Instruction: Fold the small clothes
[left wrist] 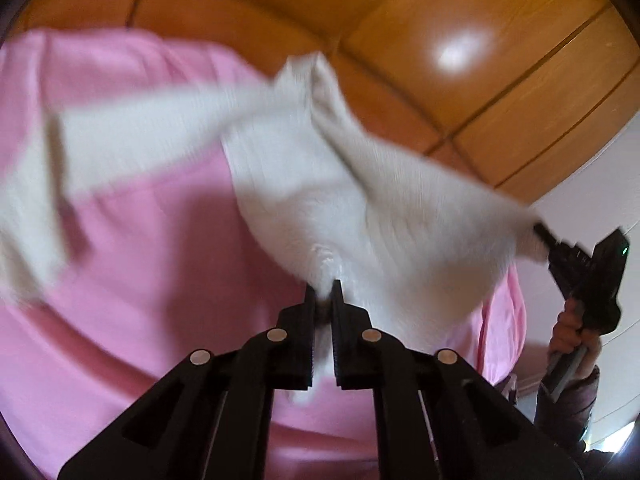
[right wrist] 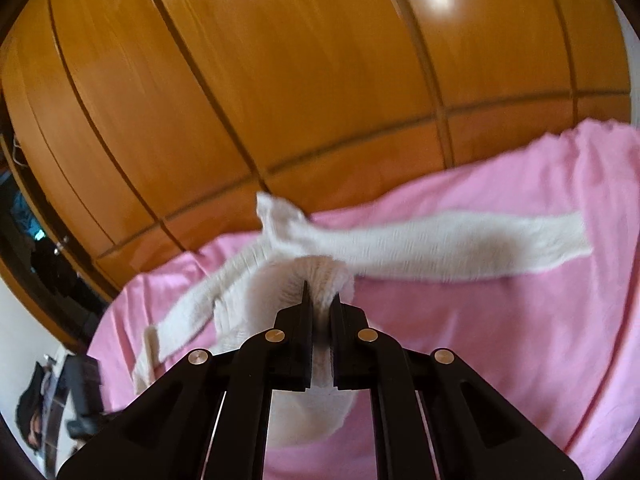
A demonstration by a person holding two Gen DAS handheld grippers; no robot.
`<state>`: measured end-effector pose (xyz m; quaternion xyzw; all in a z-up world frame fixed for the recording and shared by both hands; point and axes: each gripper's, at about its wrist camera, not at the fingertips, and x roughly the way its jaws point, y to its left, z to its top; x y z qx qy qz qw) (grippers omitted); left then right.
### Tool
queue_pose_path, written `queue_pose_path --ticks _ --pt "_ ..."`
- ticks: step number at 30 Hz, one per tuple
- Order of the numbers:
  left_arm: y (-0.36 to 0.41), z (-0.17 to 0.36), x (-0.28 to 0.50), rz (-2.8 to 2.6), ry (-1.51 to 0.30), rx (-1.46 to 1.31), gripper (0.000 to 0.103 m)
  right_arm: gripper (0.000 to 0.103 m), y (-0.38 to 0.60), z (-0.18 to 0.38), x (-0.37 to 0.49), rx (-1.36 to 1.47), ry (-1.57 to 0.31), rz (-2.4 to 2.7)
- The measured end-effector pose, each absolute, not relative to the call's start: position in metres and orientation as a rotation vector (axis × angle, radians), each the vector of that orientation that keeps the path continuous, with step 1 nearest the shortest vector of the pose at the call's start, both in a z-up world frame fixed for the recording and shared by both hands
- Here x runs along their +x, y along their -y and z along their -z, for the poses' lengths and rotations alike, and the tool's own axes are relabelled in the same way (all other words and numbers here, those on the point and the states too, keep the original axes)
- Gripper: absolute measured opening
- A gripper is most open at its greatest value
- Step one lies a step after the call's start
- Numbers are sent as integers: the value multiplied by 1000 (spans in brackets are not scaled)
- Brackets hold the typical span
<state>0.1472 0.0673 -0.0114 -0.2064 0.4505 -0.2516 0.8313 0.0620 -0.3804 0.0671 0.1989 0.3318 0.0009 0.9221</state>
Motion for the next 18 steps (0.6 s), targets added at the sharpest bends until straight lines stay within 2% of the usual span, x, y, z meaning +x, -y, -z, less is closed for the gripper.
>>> queue_pose_path --ticks 4,8,10,16,18 --pt "-118 -37 133 504 -886 -463 4 5 386 -94 31 393 -631 16" --pt "-151 -49 109 465 -893 -440 3 5 384 -94 -12 395 -654 29" --pt "-154 -39 94 431 -926 -406 3 5 379 -75 -34 384 -732 37" --pt "-143 53 71 280 -1137 -341 4 5 366 46 -79 399 -1129 79" --pt "-145 75 76 227 -1178 -352 4 5 358 71 -85 363 -1201 85"
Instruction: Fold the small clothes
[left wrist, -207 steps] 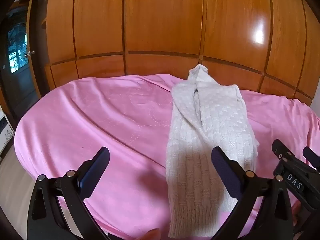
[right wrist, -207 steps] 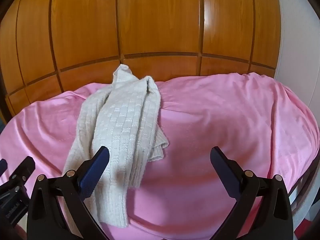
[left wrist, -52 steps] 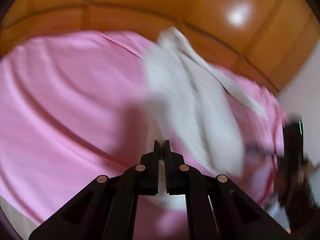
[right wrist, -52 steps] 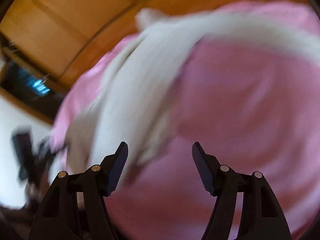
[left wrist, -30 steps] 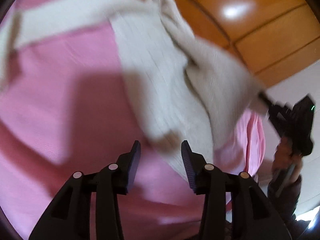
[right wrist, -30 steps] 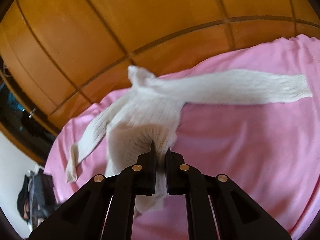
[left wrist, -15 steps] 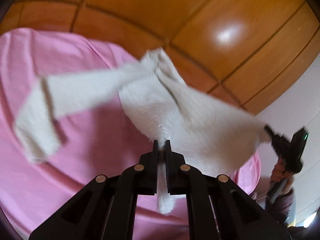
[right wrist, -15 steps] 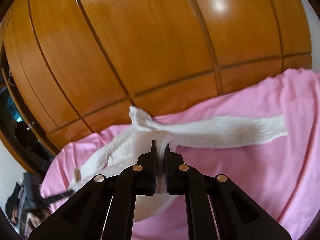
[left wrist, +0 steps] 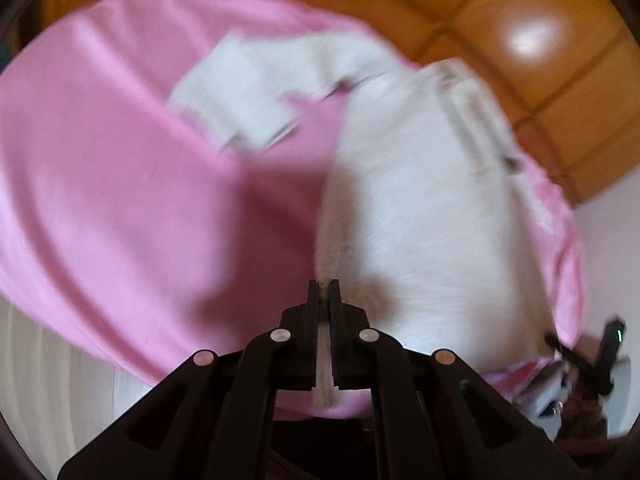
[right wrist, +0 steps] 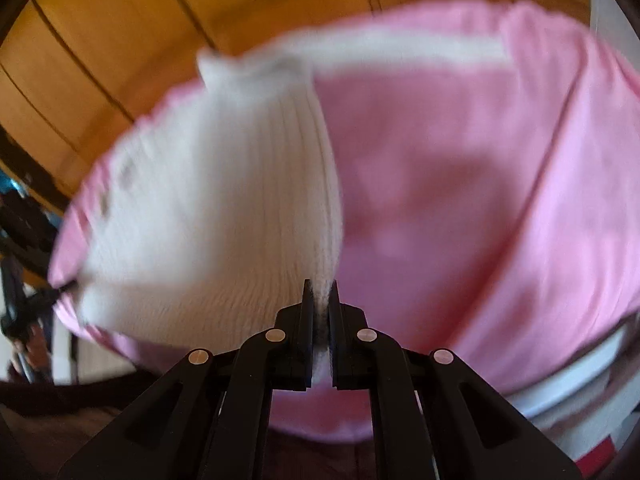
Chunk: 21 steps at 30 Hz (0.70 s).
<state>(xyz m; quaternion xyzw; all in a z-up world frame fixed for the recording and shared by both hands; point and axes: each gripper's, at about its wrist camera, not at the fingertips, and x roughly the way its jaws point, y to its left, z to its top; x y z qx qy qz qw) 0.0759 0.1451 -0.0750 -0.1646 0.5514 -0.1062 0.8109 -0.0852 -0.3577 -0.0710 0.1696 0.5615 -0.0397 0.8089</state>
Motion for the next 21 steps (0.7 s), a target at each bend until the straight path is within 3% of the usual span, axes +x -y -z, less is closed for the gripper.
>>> queue_pose_path --ticks 3,4,5,6,8,12,14,21 --pt "-158 84 81 166 -1175 -375 14 5 353 78 -84 262 -1239 87" --pt "-167 81 82 152 -1156 -396 26 5 356 72 -80 231 -1232 101" --pt "-176 81 84 132 -1135 -417 37 17 361 67 -77 209 -1212 130" --pt "-186 77 85 100 -1107 -439 39 38 365 59 -72 188 -1183 162" --pt "-204 70 91 37 -1066 -461 39 61 367 43 -59 167 -1097 193" --pt "-217 55 106 -18 -1014 -457 51 62 335 36 -18 161 -1023 86" --pt "-213 53 118 -29 -1001 -445 62 65 307 45 6 166 -1028 9" --pt "-165 57 161 0 -990 -280 71 65 216 81 58 130 -1063 -145"
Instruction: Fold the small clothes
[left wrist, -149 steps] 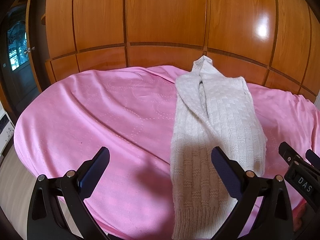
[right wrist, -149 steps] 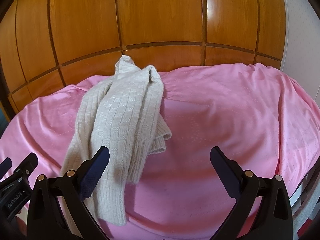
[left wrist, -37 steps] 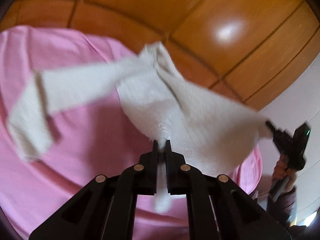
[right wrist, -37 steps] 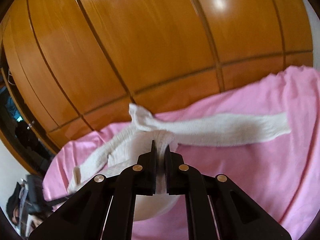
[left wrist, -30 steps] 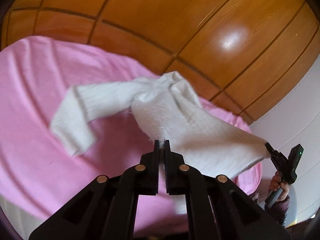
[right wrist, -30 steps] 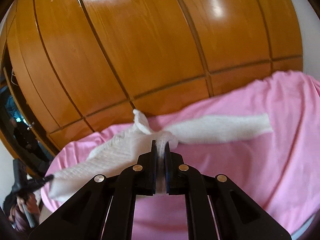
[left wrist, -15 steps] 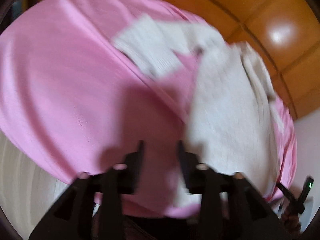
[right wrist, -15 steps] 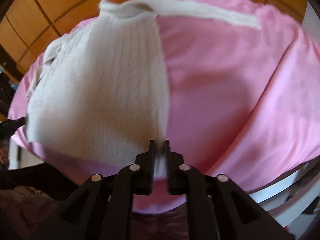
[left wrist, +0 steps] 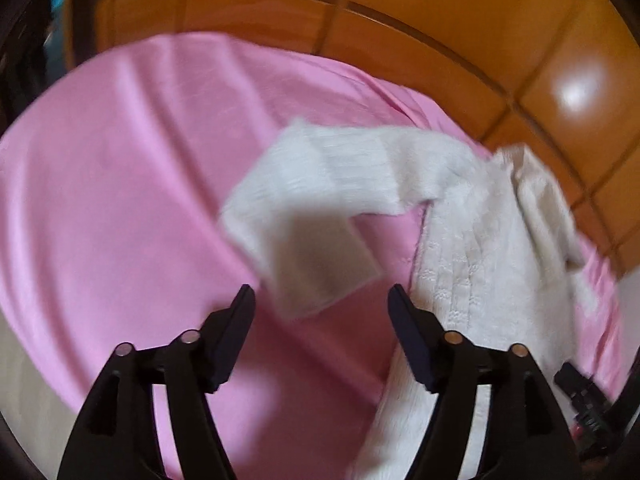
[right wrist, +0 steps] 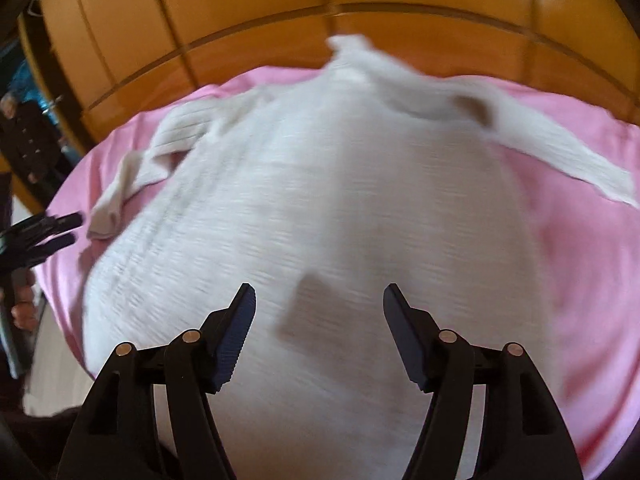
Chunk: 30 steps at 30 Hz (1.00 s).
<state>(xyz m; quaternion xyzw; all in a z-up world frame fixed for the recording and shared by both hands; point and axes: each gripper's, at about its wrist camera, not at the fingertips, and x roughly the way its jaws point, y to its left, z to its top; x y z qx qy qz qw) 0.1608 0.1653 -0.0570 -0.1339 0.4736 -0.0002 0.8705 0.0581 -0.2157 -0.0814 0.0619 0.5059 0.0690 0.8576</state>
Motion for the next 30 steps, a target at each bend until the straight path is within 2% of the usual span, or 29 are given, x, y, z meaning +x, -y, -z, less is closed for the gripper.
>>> queue_pose_path --ticks 1,2,3,4,5,9,13,16,21,26,27,30 --pt "-157 62 169 -4 -1002 -233 71 65 209 83 62 136 -1072 -151" --pt "-151 70 180 -26 -1028 -184 65 65 206 89 63 143 -1081 -162" --pt "-148 78 190 -44 -1049 -156 55 65 203 94 63 144 -1090 -168" --pt "-148 83 198 -61 -1063 -135 25 65 200 99 63 136 -1097 -165" --pt "-152 87 206 -86 -1072 -128 13 65 199 102 63 131 -1099 -163" --pt "-200 57 215 -182 -982 -221 10 66 197 109 57 97 -1068 -184" --pt "-294 3 202 -326 -858 -357 10 70 196 112 60 89 -1066 -195" --pt "-349 -18 191 -486 -817 -342 9 72 195 113 63 85 -1065 -192" --pt "-398 -13 186 -597 -823 -408 9 72 195 114 71 95 -1074 -193" --pt "-384 23 200 -650 -956 -301 11 72 199 107 77 88 -1106 -216" --pt "-381 30 205 -648 -988 -298 12 72 204 104 80 111 -1116 -224" --pt "-363 28 207 -636 -967 -314 30 72 227 89 86 153 -1101 -195"
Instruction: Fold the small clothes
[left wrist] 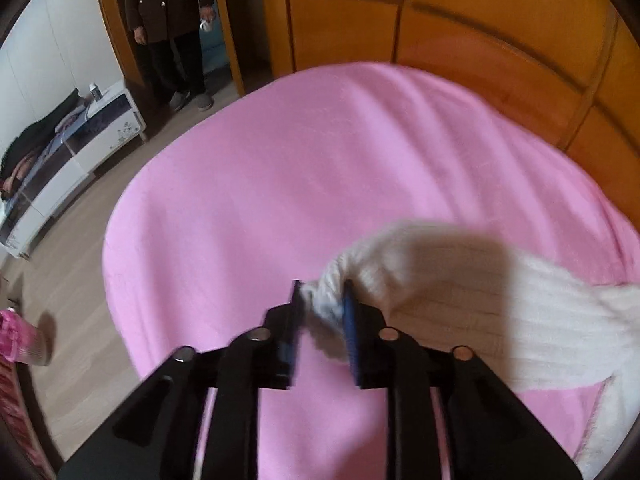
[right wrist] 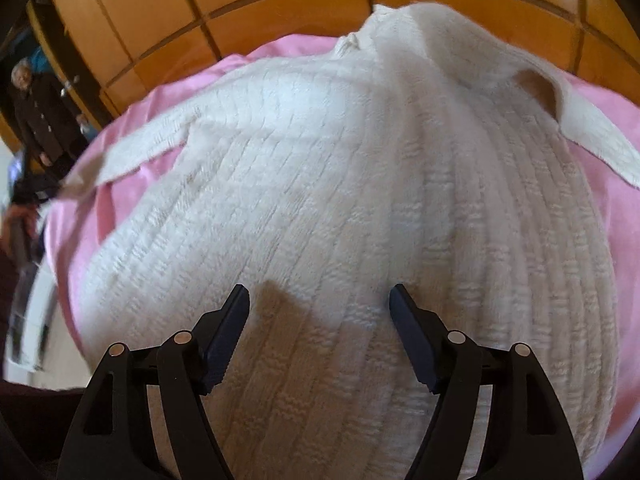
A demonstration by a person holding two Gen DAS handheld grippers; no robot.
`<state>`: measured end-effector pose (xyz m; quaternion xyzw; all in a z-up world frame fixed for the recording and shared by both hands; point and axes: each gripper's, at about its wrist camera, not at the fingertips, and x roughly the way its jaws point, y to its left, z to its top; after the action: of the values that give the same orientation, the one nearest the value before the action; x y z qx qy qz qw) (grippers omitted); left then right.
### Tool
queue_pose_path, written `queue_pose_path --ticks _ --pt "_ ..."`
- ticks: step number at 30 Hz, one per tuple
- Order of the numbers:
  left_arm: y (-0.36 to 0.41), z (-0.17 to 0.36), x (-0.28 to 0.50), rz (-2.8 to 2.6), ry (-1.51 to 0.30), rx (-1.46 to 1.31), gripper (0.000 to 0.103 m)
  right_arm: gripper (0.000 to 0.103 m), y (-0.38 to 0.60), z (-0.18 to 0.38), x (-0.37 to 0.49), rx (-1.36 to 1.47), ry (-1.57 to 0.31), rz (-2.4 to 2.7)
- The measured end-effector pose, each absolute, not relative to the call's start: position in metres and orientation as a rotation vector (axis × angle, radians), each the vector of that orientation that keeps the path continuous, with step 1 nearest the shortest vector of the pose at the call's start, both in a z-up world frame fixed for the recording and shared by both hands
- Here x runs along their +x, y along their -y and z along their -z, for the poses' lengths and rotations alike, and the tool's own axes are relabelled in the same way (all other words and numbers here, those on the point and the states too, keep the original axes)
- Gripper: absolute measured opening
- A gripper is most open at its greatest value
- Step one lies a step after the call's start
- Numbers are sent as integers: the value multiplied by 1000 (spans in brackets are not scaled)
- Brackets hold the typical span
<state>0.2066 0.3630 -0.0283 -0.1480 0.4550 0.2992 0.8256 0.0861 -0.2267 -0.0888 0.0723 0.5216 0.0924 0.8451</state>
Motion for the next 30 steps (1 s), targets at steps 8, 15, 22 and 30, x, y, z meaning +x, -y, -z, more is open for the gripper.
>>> queue_pose_path --ticks 8,15,22,30 --pt "-294 -4 193 -478 -827 -349 55 66 388 51 70 212 -969 286" --pt "-170 -6 184 -132 -855 -327 63 57 519 74 88 71 -987 650" --pt "-53 14 178 121 -950 -217 65 60 541 107 147 -223 -1045 604" --pt "25 41 174 241 -1031 -107 68 8 537 123 182 -279 -1097 562"
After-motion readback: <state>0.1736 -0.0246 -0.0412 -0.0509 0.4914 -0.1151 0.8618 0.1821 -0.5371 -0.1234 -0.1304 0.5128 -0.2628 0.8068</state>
